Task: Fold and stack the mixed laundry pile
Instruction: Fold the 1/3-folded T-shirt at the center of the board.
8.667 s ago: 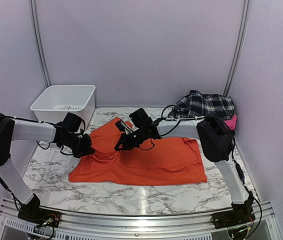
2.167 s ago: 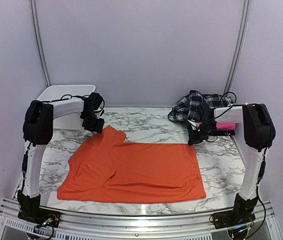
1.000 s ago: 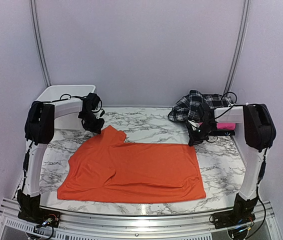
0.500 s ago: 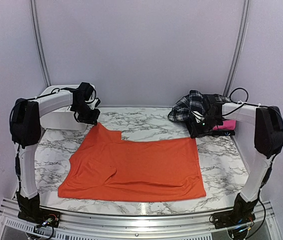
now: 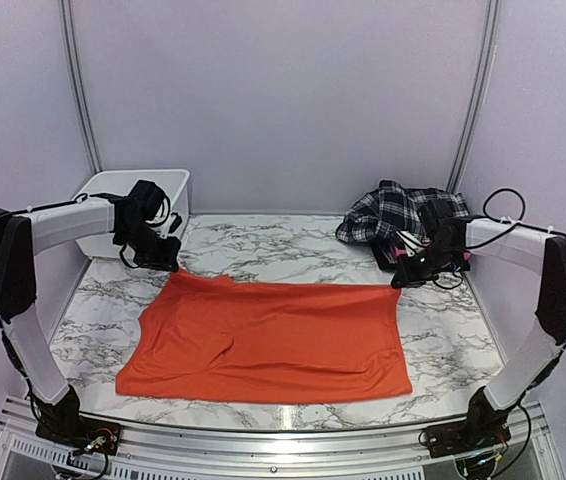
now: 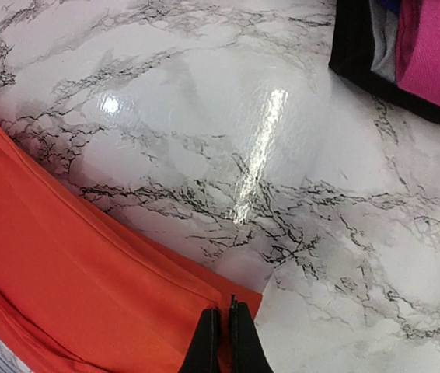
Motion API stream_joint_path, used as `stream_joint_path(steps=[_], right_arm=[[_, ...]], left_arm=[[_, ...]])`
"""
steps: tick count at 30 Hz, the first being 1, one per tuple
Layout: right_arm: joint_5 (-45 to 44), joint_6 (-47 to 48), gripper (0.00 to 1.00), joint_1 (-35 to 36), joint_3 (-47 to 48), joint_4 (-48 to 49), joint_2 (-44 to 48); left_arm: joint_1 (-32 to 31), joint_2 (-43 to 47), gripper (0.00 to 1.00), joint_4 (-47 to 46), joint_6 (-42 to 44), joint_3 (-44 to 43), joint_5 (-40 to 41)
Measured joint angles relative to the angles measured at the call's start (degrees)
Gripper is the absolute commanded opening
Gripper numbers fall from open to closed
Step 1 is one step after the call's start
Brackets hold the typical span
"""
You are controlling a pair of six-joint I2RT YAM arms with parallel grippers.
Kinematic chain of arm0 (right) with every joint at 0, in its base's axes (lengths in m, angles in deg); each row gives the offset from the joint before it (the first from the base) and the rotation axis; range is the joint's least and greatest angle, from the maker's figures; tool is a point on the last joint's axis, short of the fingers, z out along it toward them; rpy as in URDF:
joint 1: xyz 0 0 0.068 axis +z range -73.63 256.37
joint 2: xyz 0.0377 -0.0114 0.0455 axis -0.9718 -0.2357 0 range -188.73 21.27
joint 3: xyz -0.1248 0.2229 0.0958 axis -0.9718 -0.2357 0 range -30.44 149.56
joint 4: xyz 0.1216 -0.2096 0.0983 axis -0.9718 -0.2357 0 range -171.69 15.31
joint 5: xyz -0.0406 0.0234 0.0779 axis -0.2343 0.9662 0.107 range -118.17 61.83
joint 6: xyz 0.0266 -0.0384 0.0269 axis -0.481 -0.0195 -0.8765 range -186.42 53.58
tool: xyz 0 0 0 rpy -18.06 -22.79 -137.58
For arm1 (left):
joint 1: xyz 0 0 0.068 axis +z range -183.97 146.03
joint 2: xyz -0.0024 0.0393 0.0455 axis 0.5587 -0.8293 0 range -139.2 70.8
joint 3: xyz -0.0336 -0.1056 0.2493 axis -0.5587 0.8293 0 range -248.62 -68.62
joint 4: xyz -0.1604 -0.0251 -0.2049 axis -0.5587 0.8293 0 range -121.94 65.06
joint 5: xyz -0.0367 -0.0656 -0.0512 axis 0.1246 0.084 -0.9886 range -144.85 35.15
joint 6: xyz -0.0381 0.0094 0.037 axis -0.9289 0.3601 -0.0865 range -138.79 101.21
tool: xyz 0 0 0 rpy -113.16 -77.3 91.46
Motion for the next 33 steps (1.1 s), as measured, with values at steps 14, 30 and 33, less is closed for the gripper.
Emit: stream_joint_path(steps=[14, 30, 33], right_arm=[[1.0, -1.9, 0.00, 0.0, -8.5, -0.1, 9.0], [3.6, -6.4, 0.00, 0.0, -12.5, -0.8, 5.4], [3.9, -7.5, 0.00, 0.0, -12.7, -1.9, 5.6]], left_arm=[[-2.3, 16.7, 0.00, -4.0, -3.3, 15.6, -1.1], [-6.8, 20.6, 0.00, -6.3, -13.6, 31.7, 0.5], [-6.8, 21.4, 0.00, -6.6, -14.1, 31.7, 0.7]])
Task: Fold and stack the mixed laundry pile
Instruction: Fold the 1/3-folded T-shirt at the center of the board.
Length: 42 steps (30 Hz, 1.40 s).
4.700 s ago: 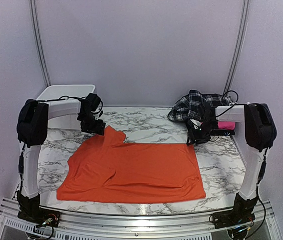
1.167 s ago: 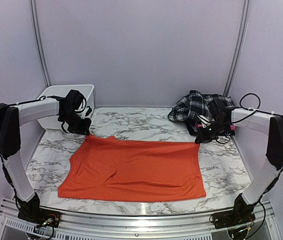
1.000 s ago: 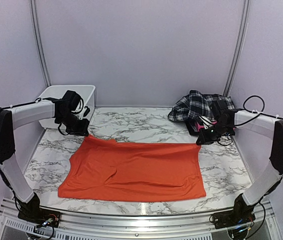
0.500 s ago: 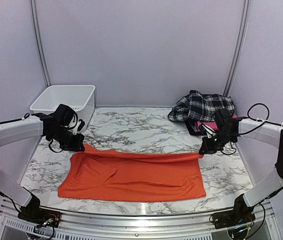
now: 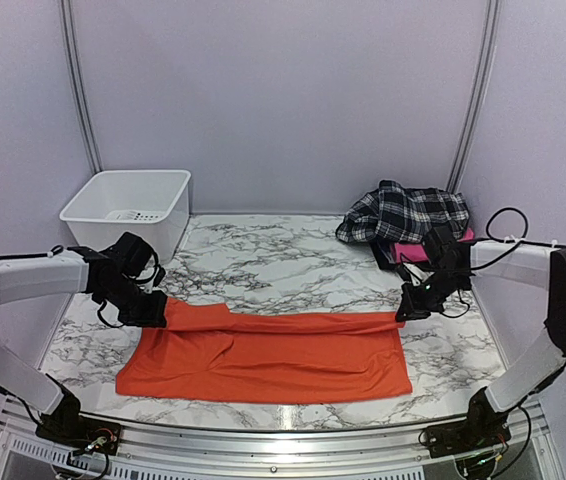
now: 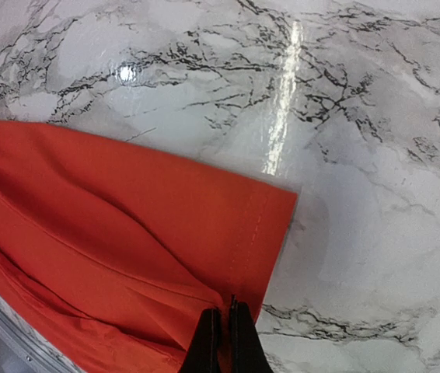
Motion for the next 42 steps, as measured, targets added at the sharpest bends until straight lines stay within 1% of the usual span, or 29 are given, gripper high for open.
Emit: stream_joint_path(steps=[6, 7, 8, 9, 11, 12, 13, 14, 15, 17, 20, 24, 27, 31, 34, 36, 39, 41, 42], right_arm=[[0.2, -1.0, 0.00, 0.0, 0.0, -1.3, 2.0], [0.5, -1.3, 0.03, 0.0, -0.1, -1.3, 2.0], [1.0, -1.5, 0.11, 0.0, -0.5, -1.3, 2.0], [1.4, -1.7, 0.18, 0.0, -1.0, -1.3, 2.1], [1.9, -2.1, 0.26, 0.0, -2.1, -1.8, 2.1], [2.2, -2.4, 0.32, 0.0, -2.6, -2.2, 2.1], [2.4, -2.4, 0.36, -0.1, -2.8, -3.0, 2.2], [2.5, -2.5, 0.37, -0.1, -2.9, -3.8, 2.5], [2.5, -2.6, 0.38, -0.1, -2.9, -4.2, 3.0], [2.5, -2.6, 0.38, -0.2, -2.1, -5.3, 4.0], [3.2, -2.6, 0.34, -0.3, 1.6, -5.6, 4.3], [5.4, -2.8, 0.33, 0.1, 6.1, -3.6, 1.6], [6.3, -2.8, 0.33, 1.0, 7.4, -2.0, -2.0], [6.3, -2.9, 0.39, 2.9, 7.4, -1.8, -5.4], [5.9, -2.9, 0.43, 3.3, 7.3, -2.5, -5.4], [5.1, -2.9, 0.50, 3.3, 7.1, -3.5, -5.0], [2.7, -3.0, 0.58, 2.4, 4.7, -6.1, -2.4], [1.9, -3.3, 0.65, 0.1, 3.6, -8.9, 0.6], [1.3, -3.5, 0.66, -1.9, 3.5, -10.4, 2.5]], left_arm=[[0.0, 3.9, 0.00, -0.3, -0.3, 0.0, 0.2], [0.0, 4.0, 0.00, -0.3, -0.3, 0.0, 0.1], [0.0, 4.0, 0.04, -0.3, -0.3, 0.0, 0.0], [0.0, 4.0, 0.13, -0.3, -0.2, 0.1, -0.3], [0.0, 4.0, 0.32, -0.2, 0.1, 0.4, -0.8], [0.0, 4.0, 0.41, -0.1, 0.0, 0.5, -1.1], [0.0, 4.0, 0.48, 0.0, 0.0, 0.6, -1.3], [0.0, 4.2, 0.52, 0.0, -0.1, 0.6, -1.4], [0.0, 4.5, 0.54, 0.0, 0.2, 0.6, -1.4], [0.0, 6.1, 0.55, 0.2, -0.3, 0.5, -1.1], [0.0, 7.0, 0.53, 0.3, -0.1, -1.5, -1.1], [-0.1, 2.3, 0.50, -0.3, 0.3, -6.4, -1.4], [-0.5, -2.8, 0.49, -0.8, 0.5, -8.3, -1.7], [-0.9, -7.6, 0.49, -1.1, 0.5, -8.5, -2.2], [-0.9, -9.4, 0.50, -1.1, 0.5, -8.5, -2.3], [-1.0, -10.0, 0.50, -1.1, 0.7, -8.5, -2.3], [-1.0, -10.7, 0.50, -1.1, 0.7, -8.5, -2.0], [-0.9, -11.3, 0.50, -1.1, 0.7, -8.5, -1.5], [-1.0, -11.5, 0.50, -1.0, 0.7, -8.5, -1.2]])
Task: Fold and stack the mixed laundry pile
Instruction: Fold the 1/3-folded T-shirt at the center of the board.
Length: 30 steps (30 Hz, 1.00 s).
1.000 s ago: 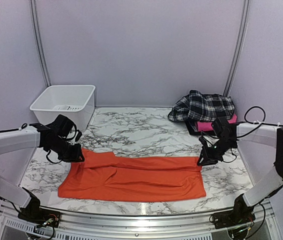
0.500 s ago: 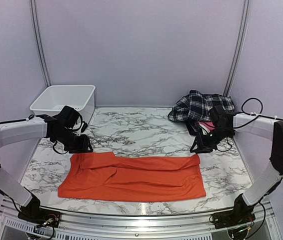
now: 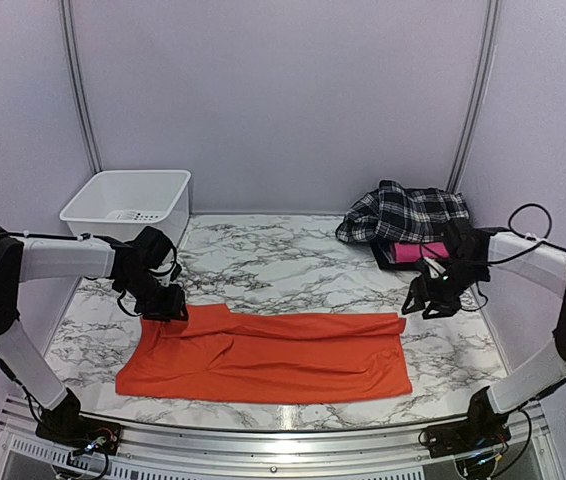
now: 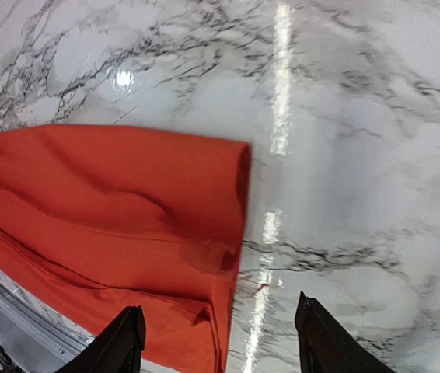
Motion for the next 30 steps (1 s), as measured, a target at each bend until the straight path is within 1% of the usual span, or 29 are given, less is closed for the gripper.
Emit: stream_joint_path(steps=[3, 4, 7, 10, 12, 14, 17, 20, 24, 25, 27, 30], right_arm=[[-1.7, -0.1, 0.65, -5.9, 1.0, -2.6, 4.9], [-2.2, -0.1, 0.63, -7.7, 1.9, -3.3, 5.9], [-1.7, 0.1, 0.54, -8.7, 3.8, -3.6, 6.1], [0.5, 0.2, 0.54, -8.2, 4.0, -2.9, 5.3], [1.3, 0.2, 0.57, -7.6, 4.6, -3.0, 3.8], [1.4, 0.2, 0.64, -7.0, 5.0, -2.8, 2.7], [0.9, 0.5, 0.68, -7.1, 5.0, -3.8, 3.5], [-0.4, 0.7, 0.71, -8.1, 5.0, -5.7, 6.4], [-1.8, -0.3, 0.76, -9.2, 3.7, -7.7, 12.5], [-1.7, -1.2, 0.78, -9.5, 2.8, -7.8, 14.1], [-1.4, -3.0, 0.85, -10.5, 0.5, -8.6, 17.0], [0.5, -6.0, 0.87, -11.6, -4.2, -8.9, 21.0]], left_arm=[[0.0, -1.0, 0.50, 0.2, -0.2, 0.0, 0.9], [0.0, -1.3, 0.50, 0.4, -0.2, 0.0, 1.2], [0.0, -1.5, 0.49, 1.3, -0.2, 0.0, 1.8], [0.0, -0.9, 0.50, 1.7, 0.1, 0.0, 2.1], [0.0, 0.4, 0.50, 2.8, 0.6, -0.7, 2.4], [0.0, 1.2, 0.50, 3.6, 1.4, -2.2, 3.2], [0.1, 1.4, 0.50, 4.0, 2.3, -4.3, 4.6], [0.2, 1.4, 0.50, 4.6, 2.7, -4.5, 5.7], [0.6, 1.3, 0.50, 5.5, 2.9, -4.6, 6.6], [0.7, 1.3, 0.50, 5.6, 2.9, -4.6, 6.7], [0.9, 1.2, 0.50, 5.9, 2.8, -4.7, 7.0], [1.3, 1.1, 0.49, 6.2, 2.8, -4.7, 7.3]])
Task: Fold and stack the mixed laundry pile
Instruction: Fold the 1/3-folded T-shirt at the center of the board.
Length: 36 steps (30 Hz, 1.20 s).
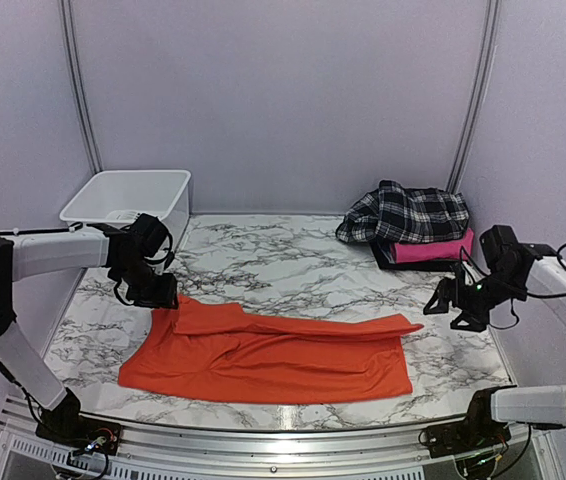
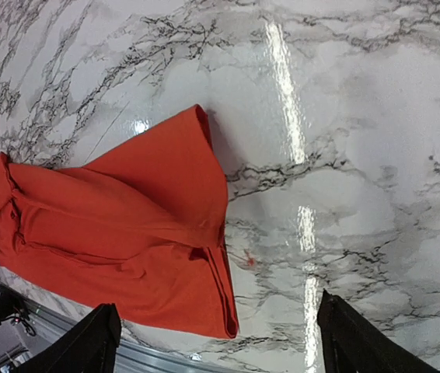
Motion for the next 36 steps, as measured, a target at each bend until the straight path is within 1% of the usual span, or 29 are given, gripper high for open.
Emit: stream_joint_path(steps=[4, 7, 11, 15, 19, 23, 28, 32, 33, 36], right_arm=[[3.5, -2.2, 0.87, 0.0, -7.7, 0.7, 3.8], [5.1, -2.8, 0.87, 0.0, -10.2, 1.8, 2.0], [6.9, -3.0, 0.86, -0.1, -10.0, 5.2, -0.5], [7.8, -2.9, 0.87, -0.1, -9.2, 7.0, -2.2], [8.7, -2.5, 0.87, -0.1, -7.9, 8.2, -3.3], [9.4, -2.0, 0.86, -0.1, -7.7, 8.9, -3.6], [10.0, -1.4, 0.86, -0.1, -7.7, 9.2, -4.5], [10.1, -1.3, 0.86, -0.1, -7.0, 9.3, -4.9], [10.1, -1.3, 0.86, -0.1, -6.9, 9.4, -4.9], [10.0, -1.2, 0.86, -0.1, -6.9, 9.5, -4.9]], left_arm=[[0.0, -0.2, 0.50, 0.3, 0.1, -0.5, -0.9], [-1.2, -0.2, 0.50, 0.1, 0.5, -2.6, -1.8], [-2.8, -1.3, 0.55, -0.8, 0.2, -5.8, -2.2], [-2.9, -4.2, 0.57, -1.0, -1.2, -6.5, 0.6], [-2.4, -6.8, 0.55, -1.0, -2.8, -6.5, 4.2], [-0.3, -7.8, 0.50, -0.9, -4.2, -7.0, 6.3], [1.9, -12.9, 0.50, -1.5, -4.3, -12.1, 6.6], [2.1, -16.0, 0.35, -2.1, -4.2, -13.3, 5.6], [2.1, -16.6, 0.30, -2.1, -4.0, -13.3, 5.2], [2.4, -17.5, 0.06, -2.1, -4.3, -13.3, 4.3]])
